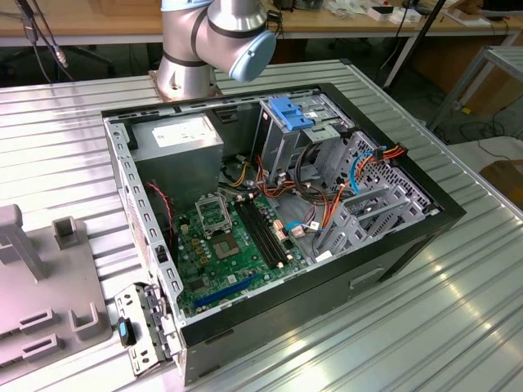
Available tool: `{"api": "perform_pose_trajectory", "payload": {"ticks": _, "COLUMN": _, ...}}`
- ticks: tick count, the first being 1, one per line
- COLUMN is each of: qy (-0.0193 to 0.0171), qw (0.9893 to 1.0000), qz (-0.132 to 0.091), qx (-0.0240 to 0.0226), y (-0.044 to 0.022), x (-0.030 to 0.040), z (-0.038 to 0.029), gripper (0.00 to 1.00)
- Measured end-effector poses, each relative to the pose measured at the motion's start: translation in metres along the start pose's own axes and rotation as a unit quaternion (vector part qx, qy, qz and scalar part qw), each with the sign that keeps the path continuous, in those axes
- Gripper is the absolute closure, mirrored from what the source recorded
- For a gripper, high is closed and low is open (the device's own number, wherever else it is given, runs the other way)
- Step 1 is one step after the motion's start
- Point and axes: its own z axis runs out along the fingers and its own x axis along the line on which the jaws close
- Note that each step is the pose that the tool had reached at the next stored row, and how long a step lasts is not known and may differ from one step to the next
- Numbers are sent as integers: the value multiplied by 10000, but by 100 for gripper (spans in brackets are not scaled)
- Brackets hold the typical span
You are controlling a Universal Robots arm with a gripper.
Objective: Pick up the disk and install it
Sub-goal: 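Pick up the disk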
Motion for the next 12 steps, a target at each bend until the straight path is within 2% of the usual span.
{"api": "perform_pose_trajectory", "payload": {"ticks": 2, "qy": 0, "qw": 10000, "qz": 0, "qx": 0, "y": -30, "x": 0, "z": 0, "gripper": 63}}
{"api": "perform_pose_trajectory", "payload": {"ticks": 7, "qy": 0, "qw": 10000, "qz": 0, "qx": 0, "y": -165, "x": 3, "z": 2, "gripper": 63}}
{"api": "perform_pose_trajectory", "payload": {"ticks": 12, "qy": 0, "qw": 10000, "qz": 0, "qx": 0, "y": -243, "x": 4, "z": 3, "gripper": 63}}
